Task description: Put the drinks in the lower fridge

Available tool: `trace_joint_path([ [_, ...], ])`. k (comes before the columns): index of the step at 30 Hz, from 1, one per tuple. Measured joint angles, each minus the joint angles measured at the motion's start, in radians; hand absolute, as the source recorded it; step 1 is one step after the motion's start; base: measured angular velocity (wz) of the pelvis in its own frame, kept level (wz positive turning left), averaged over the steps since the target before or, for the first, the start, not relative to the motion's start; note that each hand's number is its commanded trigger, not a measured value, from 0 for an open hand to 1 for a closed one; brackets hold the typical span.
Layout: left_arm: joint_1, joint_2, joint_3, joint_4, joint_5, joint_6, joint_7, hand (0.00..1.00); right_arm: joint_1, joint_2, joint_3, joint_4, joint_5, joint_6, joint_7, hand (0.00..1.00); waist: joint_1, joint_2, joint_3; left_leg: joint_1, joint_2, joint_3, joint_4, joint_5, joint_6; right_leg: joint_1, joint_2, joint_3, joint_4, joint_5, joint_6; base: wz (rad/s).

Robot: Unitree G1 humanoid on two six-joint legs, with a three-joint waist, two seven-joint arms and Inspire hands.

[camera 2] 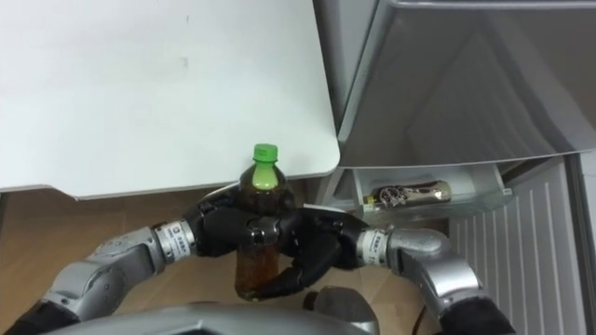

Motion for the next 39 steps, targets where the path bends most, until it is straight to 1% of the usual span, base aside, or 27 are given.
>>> trace_joint_path([
  [3, -0.001, 0.0, -0.001, 0.0, 0.003, -0.004, 0.001, 1.0, 0.001, 0.0, 0.008, 0.0, 0.018, 0.0, -0.013, 0.0, -0.001, -0.006, -0.0019, 0.0, -0.002, 0.0, 0.0, 0.0, 0.0, 0.0, -0.001, 0.001, 0.0, -0.001, 0.001, 0.0],
  [4, -0.001, 0.001, -0.001, 0.0, 0.005, -0.005, 0.002, 1.0, 0.001, 0.0, 0.016, 0.001, 0.031, 0.001, -0.021, 0.0, -0.001, -0.009, -0.0041, 0.0, -0.003, 0.0, 0.0, 0.0, 0.0, -0.001, -0.001, 0.003, 0.0, -0.001, 0.002, 0.0],
  [5, -0.002, 0.001, -0.001, 0.0, 0.023, -0.009, 0.002, 1.0, 0.001, 0.002, 0.024, 0.005, 0.041, 0.001, -0.03, 0.0, -0.001, -0.013, -0.0066, 0.001, -0.003, 0.0, -0.001, 0.0, 0.0, 0.0, 0.002, 0.003, -0.001, -0.001, 0.002, 0.0],
  [7, -0.002, 0.001, -0.004, 0.0, 0.06, -0.016, 0.002, 1.0, 0.001, 0.007, 0.031, 0.019, 0.044, 0.001, -0.036, 0.0, -0.001, -0.016, -0.0088, 0.006, -0.003, 0.0, -0.002, 0.0, 0.0, 0.005, 0.006, 0.005, -0.001, -0.001, 0.001, 0.0],
  [10, -0.006, 0.002, -0.014, 0.0, 0.119, -0.024, 0.003, 1.0, 0.001, 0.007, 0.048, 0.039, 0.049, 0.001, -0.05, 0.0, -0.003, -0.015, -0.0083, 0.012, -0.002, 0.0, -0.003, 0.0, 0.0, 0.014, 0.009, 0.007, -0.001, 0.0, 0.001, 0.0],
  [13, -0.022, 0.003, -0.026, 0.0, 0.158, -0.026, 0.002, 1.0, 0.001, 0.004, 0.058, 0.042, 0.055, 0.001, -0.06, 0.0, 0.002, -0.011, -0.0052, 0.014, -0.002, 0.001, -0.005, 0.0, 0.0, 0.013, 0.013, 0.017, -0.002, 0.0, 0.001, 0.0],
  [15, -0.027, 0.003, -0.026, -0.001, 0.161, -0.028, 0.002, 1.0, 0.001, 0.0, 0.064, 0.046, 0.088, 0.001, -0.066, 0.0, 0.001, -0.006, -0.0022, 0.018, -0.002, 0.004, -0.009, 0.0, 0.0, 0.013, 0.015, 0.016, -0.002, 0.001, 0.0, -0.07],
  [18, -0.033, 0.0, -0.025, -0.001, 0.171, -0.038, 0.001, 1.0, 0.002, -0.008, 0.081, 0.049, 0.154, 0.001, -0.088, 0.0, 0.01, 0.001, 0.0019, 0.025, -0.001, 0.02, -0.019, -0.001, -0.001, 0.013, 0.02, 0.029, -0.001, 0.001, 0.0, -0.13],
  [22, -0.039, -0.004, -0.023, -0.011, 0.2, -0.046, 0.001, 1.0, 0.014, -0.008, 0.087, 0.056, 0.25, 0.001, -0.114, 0.0, 0.013, -0.002, 0.0004, 0.029, 0.0, 0.023, -0.021, -0.001, -0.001, 0.012, 0.02, 0.029, -0.002, 0.001, 0.0, -0.02],
  [26, -0.039, -0.005, -0.02, -0.015, 0.209, -0.047, 0.006, 1.0, 0.016, -0.007, 0.101, 0.058, 0.3, 0.001, -0.142, 0.0, 0.013, -0.005, -0.0012, 0.037, 0.0, 0.025, -0.019, -0.001, -0.001, 0.017, 0.019, 0.029, -0.001, 0.001, 0.0, -0.02],
  [29, -0.036, -0.004, -0.02, -0.05, 0.227, -0.047, 0.043, 1.0, 0.019, -0.001, 0.101, 0.058, 0.339, -0.012, -0.166, 0.0, 0.011, -0.006, -0.0021, 0.039, -0.001, 0.025, -0.018, -0.001, -0.001, 0.021, 0.018, 0.028, -0.002, 0.001, 0.0, 0.0],
  [33, -0.034, -0.007, -0.017, -0.124, 0.324, -0.049, 0.083, 1.0, 0.03, 0.01, 0.097, 0.059, 0.412, -0.036, -0.195, 0.0, 0.011, -0.009, -0.0043, 0.04, -0.001, 0.027, -0.029, -0.001, -0.001, 0.022, 0.02, 0.028, -0.002, 0.002, -0.001, 0.0],
  [36, -0.033, -0.009, -0.013, -0.153, 0.355, -0.057, 0.095, 1.0, 0.042, 0.01, 0.104, 0.059, 0.462, -0.056, -0.195, 0.0, 0.009, -0.008, -0.0047, 0.047, 0.001, 0.028, -0.032, 0.0, -0.001, 0.03, 0.023, 0.028, -0.011, 0.004, -0.002, 0.0],
  [37, -0.033, -0.01, -0.018, -0.157, 0.358, -0.058, 0.103, 1.0, 0.055, 0.01, 0.106, 0.059, 0.486, -0.065, -0.197, 0.0, 0.012, -0.005, -0.0076, 0.049, 0.003, 0.028, -0.033, 0.0, -0.001, 0.034, 0.027, 0.03, -0.02, 0.009, -0.002, 0.0],
  [38, -0.033, -0.01, -0.018, -0.158, 0.362, -0.059, 0.104, 1.0, 0.055, 0.01, 0.109, 0.059, 0.492, -0.068, -0.2, 0.77, 0.012, -0.005, -0.0074, 0.05, 0.003, 0.029, -0.033, 0.0, -0.001, 0.034, 0.027, 0.03, -0.02, 0.01, -0.002, -0.04],
  [39, -0.033, -0.01, -0.019, -0.159, 0.363, -0.061, 0.107, 1.0, 0.056, 0.009, 0.112, 0.059, 0.508, -0.069, -0.206, 1.0, 0.01, -0.005, -0.0071, 0.053, 0.002, 0.03, -0.033, 0.0, -0.001, 0.033, 0.027, 0.031, -0.02, 0.011, -0.002, -0.04],
])
